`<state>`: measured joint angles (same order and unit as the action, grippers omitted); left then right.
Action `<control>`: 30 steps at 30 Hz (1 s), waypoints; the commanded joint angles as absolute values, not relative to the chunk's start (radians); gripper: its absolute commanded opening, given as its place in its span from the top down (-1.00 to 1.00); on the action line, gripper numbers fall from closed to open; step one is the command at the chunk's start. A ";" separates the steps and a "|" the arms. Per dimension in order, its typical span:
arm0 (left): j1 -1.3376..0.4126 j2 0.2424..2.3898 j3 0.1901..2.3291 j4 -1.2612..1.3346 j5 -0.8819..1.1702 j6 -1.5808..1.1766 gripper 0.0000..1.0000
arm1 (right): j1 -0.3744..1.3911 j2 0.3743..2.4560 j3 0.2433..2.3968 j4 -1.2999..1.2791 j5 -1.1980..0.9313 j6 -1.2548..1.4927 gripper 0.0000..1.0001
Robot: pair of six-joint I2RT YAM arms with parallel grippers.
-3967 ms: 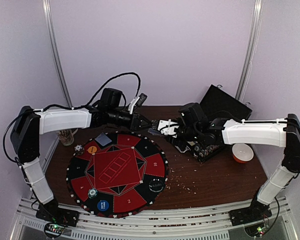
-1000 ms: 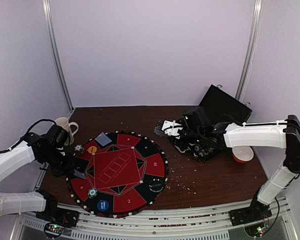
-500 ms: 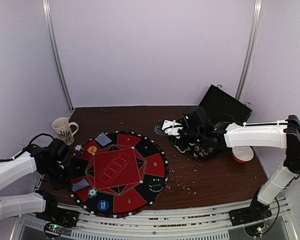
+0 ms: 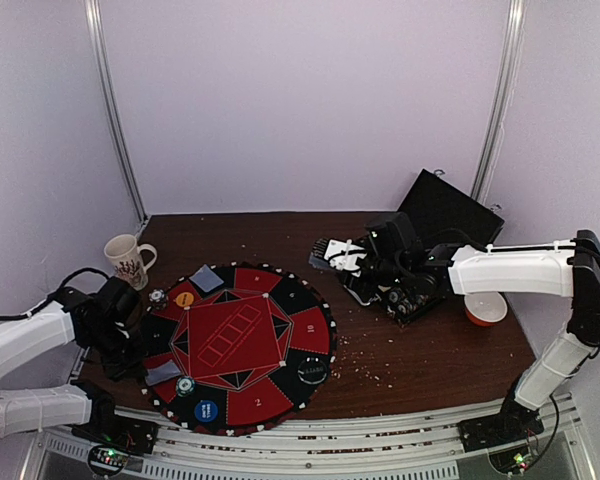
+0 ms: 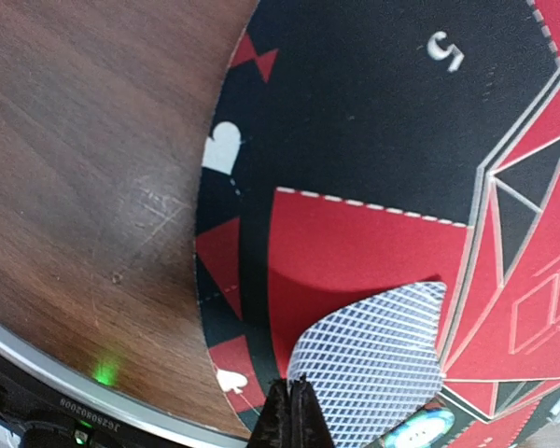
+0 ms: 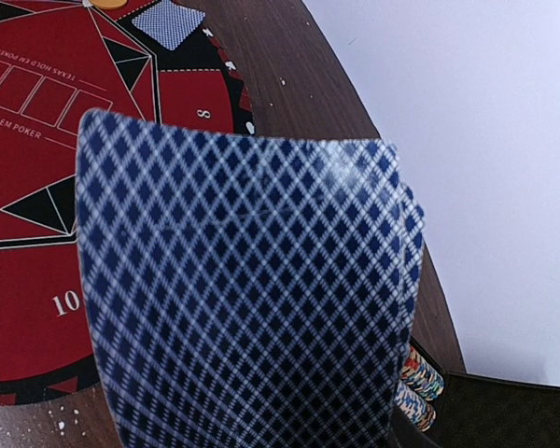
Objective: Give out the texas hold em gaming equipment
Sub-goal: Distribute the poker card in the small blind area.
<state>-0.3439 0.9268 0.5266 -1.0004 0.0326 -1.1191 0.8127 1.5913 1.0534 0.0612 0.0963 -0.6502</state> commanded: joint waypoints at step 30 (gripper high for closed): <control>-0.519 0.922 0.548 -1.058 -0.079 -1.491 1.00 | 0.807 1.554 1.068 0.044 0.092 -0.661 0.11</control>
<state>-0.5163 0.9081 0.6010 -1.0321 -0.0921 -1.4849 0.8120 1.5757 1.0534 0.0460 0.0959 -0.6533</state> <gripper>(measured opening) 0.007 0.449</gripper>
